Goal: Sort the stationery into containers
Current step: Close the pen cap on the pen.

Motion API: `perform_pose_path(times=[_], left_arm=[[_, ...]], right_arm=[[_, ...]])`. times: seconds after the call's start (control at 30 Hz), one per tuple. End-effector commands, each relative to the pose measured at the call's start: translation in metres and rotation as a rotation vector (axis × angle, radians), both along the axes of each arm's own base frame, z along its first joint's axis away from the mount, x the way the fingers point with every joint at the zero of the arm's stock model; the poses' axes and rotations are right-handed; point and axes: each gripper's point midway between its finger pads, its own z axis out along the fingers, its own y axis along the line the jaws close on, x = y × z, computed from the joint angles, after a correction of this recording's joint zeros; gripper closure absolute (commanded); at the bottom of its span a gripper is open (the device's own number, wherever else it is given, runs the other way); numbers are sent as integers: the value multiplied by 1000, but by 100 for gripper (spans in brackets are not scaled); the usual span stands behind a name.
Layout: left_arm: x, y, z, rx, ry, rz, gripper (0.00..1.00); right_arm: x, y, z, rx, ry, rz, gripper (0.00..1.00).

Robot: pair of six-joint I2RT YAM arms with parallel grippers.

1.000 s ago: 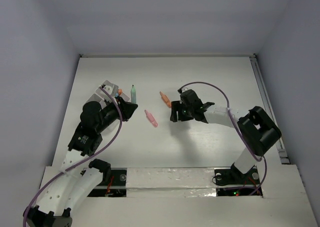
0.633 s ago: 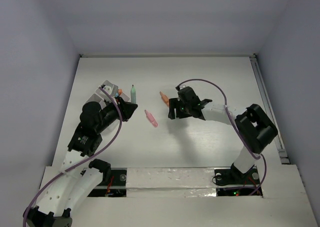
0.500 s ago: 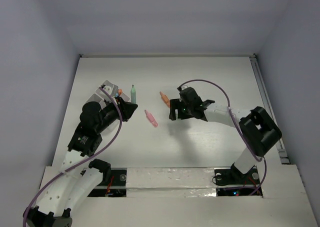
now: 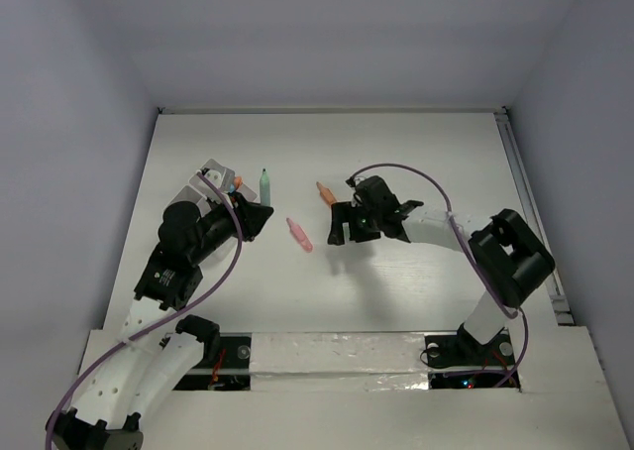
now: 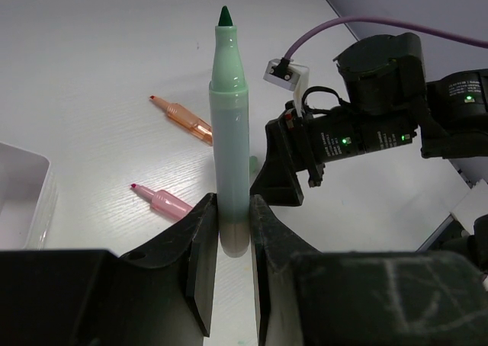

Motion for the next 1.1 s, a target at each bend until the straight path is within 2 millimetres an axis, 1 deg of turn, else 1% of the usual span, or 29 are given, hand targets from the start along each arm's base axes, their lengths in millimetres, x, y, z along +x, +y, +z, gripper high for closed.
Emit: perform_pose_path(times=[0.0, 0.1, 0.13, 0.27, 0.3, 0.33, 0.43, 0.47, 0.57, 0.63, 0.67, 0.73, 0.77, 0.8, 0.87, 0.9, 0.93, 0.97, 1.0, 1.07], left_arm=[[1, -1, 23, -20, -79, -13, 100], [0, -1, 24, -21, -82, -15, 100], [0, -1, 23, -21, -81, -15, 100], [0, 0, 25, -21, -88, -10, 100], [-1, 0, 26, -22, -89, -12, 100], [0, 0, 26, -21, -89, -9, 100], [-1, 0, 26, -22, -91, -10, 100], [-1, 0, 26, -22, -91, -10, 100], [-1, 0, 27, -23, -93, -10, 100], [0, 2, 26, -22, -92, -1, 100], [0, 2, 26, -22, -92, -4, 100], [-1, 2, 27, -24, -95, -7, 100], [0, 2, 27, -24, -95, -6, 100], [-1, 2, 28, -24, -96, -5, 100], [-1, 2, 28, -25, -98, -5, 100], [-1, 2, 28, -25, -99, -4, 100], [-2, 3, 30, -26, -104, -4, 100], [-2, 3, 30, -25, -105, -4, 100], [-2, 2, 30, -26, -104, -7, 100], [-3, 2, 30, -27, -107, -10, 100]], right_arm=[[23, 15, 19, 40, -61, -12, 13], [30, 13, 11, -9, -64, -18, 13], [37, 12, 13, -22, -81, -31, 13], [43, 10, 10, -59, -97, -27, 14], [43, 7, 5, -81, -87, -27, 14], [46, 7, 6, -91, -96, -28, 14], [46, 4, -2, -125, -80, -30, 16], [47, 4, -2, -129, -82, -30, 17], [48, 0, -5, -158, -77, -26, 23], [49, -1, -4, -176, -72, -24, 29], [50, -3, -8, -198, -70, -17, 32], [55, -6, -6, -232, -77, -24, 43], [55, -8, -9, -251, -74, -15, 49], [57, -15, -11, -290, -75, -30, 56], [61, -18, -9, -339, -97, -38, 60], [59, -22, -13, -367, -80, -37, 61], [61, -22, -12, -375, -82, -34, 61], [58, -20, -12, -387, -81, -18, 60], [56, -24, -17, -410, -66, -15, 58], [57, -22, -16, -447, -82, -6, 55]])
